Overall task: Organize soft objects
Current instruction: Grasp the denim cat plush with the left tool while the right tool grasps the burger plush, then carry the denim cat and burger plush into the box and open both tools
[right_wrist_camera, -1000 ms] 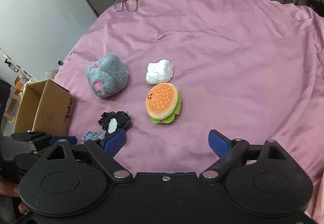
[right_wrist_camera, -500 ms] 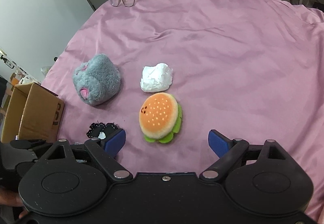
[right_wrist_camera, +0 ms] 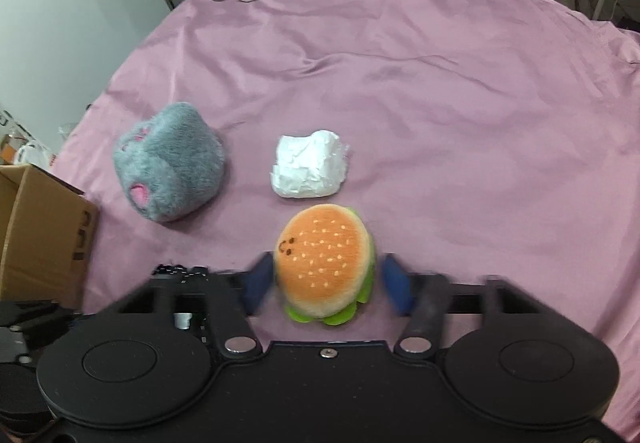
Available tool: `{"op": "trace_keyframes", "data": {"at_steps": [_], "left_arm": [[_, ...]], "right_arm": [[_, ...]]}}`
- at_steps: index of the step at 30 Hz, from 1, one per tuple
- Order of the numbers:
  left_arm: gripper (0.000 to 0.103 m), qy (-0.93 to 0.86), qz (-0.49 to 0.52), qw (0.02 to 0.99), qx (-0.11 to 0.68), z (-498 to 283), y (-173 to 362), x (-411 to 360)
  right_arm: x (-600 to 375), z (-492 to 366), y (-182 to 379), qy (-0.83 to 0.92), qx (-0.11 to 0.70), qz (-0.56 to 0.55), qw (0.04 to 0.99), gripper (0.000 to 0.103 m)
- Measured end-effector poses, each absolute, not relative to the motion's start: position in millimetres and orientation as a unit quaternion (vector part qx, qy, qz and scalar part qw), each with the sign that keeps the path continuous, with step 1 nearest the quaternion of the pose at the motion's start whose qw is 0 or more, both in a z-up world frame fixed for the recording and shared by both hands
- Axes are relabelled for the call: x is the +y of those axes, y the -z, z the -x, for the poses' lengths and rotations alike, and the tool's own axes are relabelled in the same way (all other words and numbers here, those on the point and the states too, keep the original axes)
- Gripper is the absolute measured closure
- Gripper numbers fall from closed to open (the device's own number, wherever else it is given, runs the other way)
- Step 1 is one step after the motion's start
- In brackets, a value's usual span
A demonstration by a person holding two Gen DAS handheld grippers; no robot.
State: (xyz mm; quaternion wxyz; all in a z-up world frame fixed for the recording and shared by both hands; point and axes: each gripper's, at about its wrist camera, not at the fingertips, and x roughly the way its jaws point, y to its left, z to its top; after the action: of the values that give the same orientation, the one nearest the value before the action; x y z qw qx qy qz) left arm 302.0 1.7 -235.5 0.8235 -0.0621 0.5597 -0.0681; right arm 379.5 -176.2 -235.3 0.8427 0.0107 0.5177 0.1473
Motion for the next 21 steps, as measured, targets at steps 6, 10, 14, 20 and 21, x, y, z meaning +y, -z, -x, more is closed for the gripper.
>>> {"op": "trace_keyframes", "data": {"at_steps": [6, 10, 14, 20, 21], "left_arm": [[0.055, 0.077, 0.068, 0.826, 0.554, -298.1, 224.6, 3.5], [0.055, 0.081, 0.072, 0.833, 0.542, -290.5, 214.7, 7.2], [0.055, 0.085, 0.074, 0.841, 0.53, -289.6, 202.0, 4.9], [0.055, 0.09, 0.073, 0.852, 0.51, -283.9, 182.2, 10.2], [0.055, 0.09, 0.074, 0.855, 0.506, -282.0, 178.1, 11.9]], "right_arm": [[-180.8, -371.2, 222.2, -0.152, 0.511, -0.012, 0.846, 0.062], [-182.5, -360.3, 211.5, -0.151, 0.508, -0.015, 0.848, 0.062], [-181.6, -350.1, 201.1, -0.155, 0.507, -0.022, 0.847, 0.062], [-174.0, -333.2, 180.1, -0.16, 0.497, -0.019, 0.853, 0.061], [-171.9, -330.2, 176.8, -0.161, 0.495, -0.017, 0.854, 0.061]]}}
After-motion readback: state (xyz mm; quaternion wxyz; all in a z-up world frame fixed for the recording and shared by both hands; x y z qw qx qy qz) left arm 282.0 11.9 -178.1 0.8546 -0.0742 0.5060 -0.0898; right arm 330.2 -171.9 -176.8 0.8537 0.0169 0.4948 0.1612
